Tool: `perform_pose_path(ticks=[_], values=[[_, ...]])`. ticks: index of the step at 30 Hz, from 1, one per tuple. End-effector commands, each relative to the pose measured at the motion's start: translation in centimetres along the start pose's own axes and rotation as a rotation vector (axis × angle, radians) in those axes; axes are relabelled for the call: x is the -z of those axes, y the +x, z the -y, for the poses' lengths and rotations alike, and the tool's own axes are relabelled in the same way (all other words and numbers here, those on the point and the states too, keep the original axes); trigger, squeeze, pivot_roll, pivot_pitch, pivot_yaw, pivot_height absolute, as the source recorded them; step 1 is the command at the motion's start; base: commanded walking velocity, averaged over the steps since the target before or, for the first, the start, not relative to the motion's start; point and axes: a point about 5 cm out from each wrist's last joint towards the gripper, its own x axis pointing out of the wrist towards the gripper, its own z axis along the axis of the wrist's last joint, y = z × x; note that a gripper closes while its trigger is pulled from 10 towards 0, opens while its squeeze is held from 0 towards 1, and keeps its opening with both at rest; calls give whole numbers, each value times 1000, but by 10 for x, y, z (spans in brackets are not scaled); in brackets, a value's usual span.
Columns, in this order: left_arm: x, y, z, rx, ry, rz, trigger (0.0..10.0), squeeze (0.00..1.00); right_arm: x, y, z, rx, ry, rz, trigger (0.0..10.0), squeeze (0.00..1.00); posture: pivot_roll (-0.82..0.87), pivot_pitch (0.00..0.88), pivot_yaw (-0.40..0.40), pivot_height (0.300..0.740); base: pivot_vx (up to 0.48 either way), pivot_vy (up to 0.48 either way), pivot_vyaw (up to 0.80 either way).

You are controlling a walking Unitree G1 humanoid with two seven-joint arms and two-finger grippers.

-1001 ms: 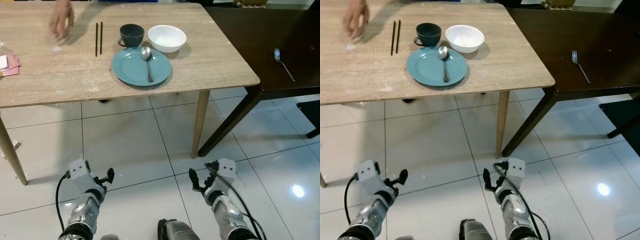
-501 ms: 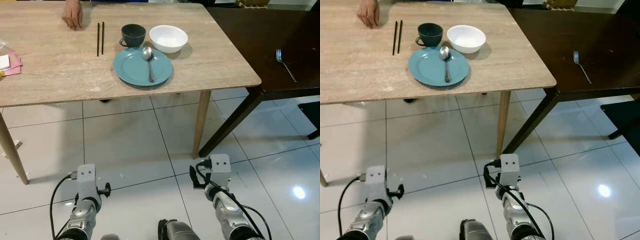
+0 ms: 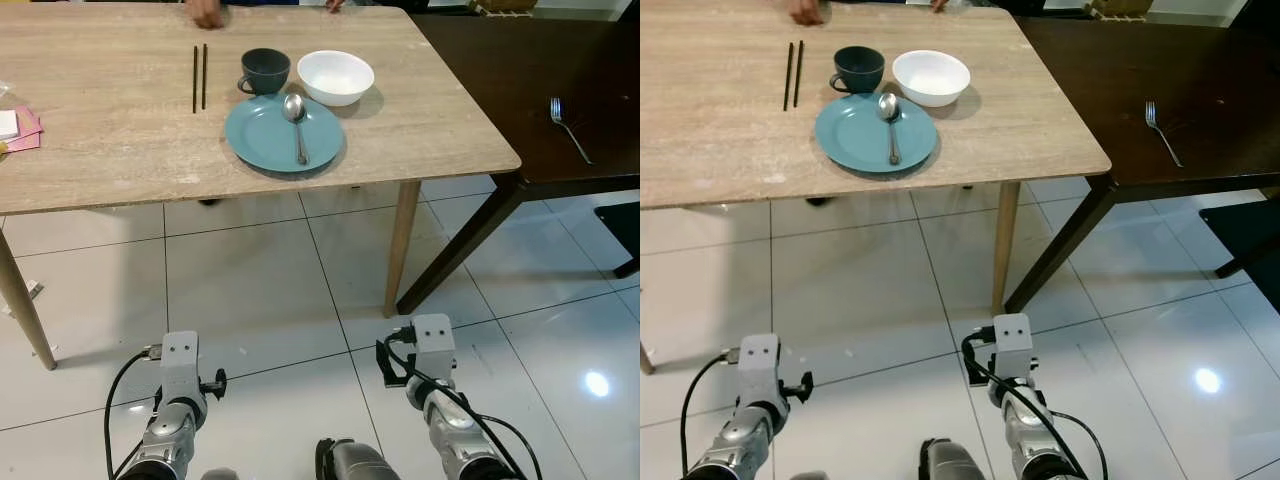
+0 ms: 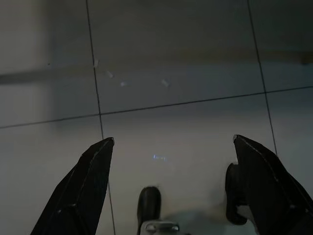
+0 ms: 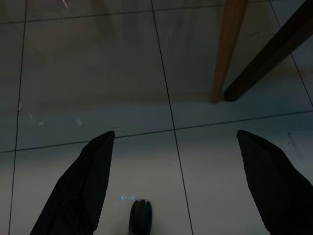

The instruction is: Setting the table

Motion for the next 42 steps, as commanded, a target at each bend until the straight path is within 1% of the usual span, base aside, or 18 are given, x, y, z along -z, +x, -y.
perform_pose_path(ticks=[1,3,12,16,26,27,33,37,42], values=[[5,-2,4,14,12,-10,10000,0,11,-5,3,12,-3,-50,10000,0,87,62,-60,740,322,0,0],[4,-2,4,15,15,-5,10000,0,12,-5,3,9,6,-59,10000,0,86,64,-61,740,345,0,0],[4,-1,4,12,8,2,10000,0,12,-5,0,-15,-10,-63,10000,0,88,70,-64,740,356,0,0],[4,-1,4,10,6,3,10000,0,12,-5,-2,-38,-38,-60,10000,0,88,70,-64,740,356,0,0],[5,-2,2,3,2,1,10000,0,13,-5,-4,-52,-29,-59,10000,0,92,73,-67,740,336,0,800],[4,-2,1,1,2,1,10000,0,13,-5,-3,-38,-3,-64,10000,0,93,73,-66,740,315,0,0],[4,-2,1,-1,3,0,10000,0,13,-5,-2,-36,-5,-67,10000,0,93,74,-65,740,306,0,0],[4,-2,2,5,7,-1,10000,0,14,-5,0,-29,-4,-73,10000,0,91,77,-64,740,0,0,0],[5,-2,8,32,36,-4,10000,0,16,-6,2,-19,-1,-80,10000,0,86,84,-60,740,0,0,0]])
